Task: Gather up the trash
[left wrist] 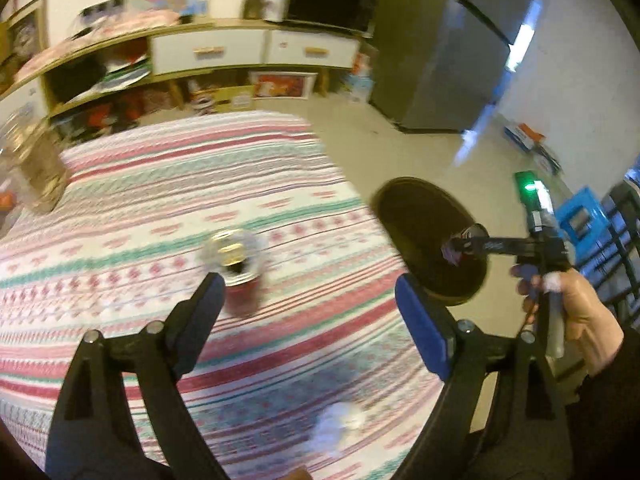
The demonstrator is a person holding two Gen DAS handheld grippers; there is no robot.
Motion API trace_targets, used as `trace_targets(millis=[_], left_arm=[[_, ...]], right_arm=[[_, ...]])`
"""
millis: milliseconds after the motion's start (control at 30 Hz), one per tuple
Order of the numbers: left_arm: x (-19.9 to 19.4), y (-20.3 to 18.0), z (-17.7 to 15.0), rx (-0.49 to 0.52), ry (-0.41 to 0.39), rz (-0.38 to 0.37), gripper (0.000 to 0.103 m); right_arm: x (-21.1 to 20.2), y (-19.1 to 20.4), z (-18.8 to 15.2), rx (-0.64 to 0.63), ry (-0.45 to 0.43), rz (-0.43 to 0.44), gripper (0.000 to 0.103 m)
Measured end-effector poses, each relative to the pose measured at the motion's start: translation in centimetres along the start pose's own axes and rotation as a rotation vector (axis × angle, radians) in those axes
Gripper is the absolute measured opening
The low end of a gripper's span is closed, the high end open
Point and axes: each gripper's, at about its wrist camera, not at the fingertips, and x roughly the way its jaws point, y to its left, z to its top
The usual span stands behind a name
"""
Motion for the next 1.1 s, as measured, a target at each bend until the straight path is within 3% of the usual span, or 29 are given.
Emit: trace_targets(millis=[167, 467, 933, 1100], left_arm=[[0.5, 2.8, -0.4, -0.009, 0.04, 0.054, 0.087], [1.0, 6.3, -1.1, -0.085, 0.111, 0.064, 0.087], [1.4, 7.2, -2.8, -0.075, 0.183, 0.112, 0.087], [1.0, 8.0, -3.5, -0.101, 0.198, 0.12, 0.098]], right_arm=[[-0.7, 0.2, 0.3, 0.016, -0.033, -0.023, 0.07], [-2.2, 2.1, -0.8, -0.042, -0.015, -0.066, 0.073], [-5.7, 7.4, -4.8, -0.202, -0.033, -0.016, 0.076], [-6.4, 9.4, -7.4, -0.273, -0.03, 0.016, 0.08]])
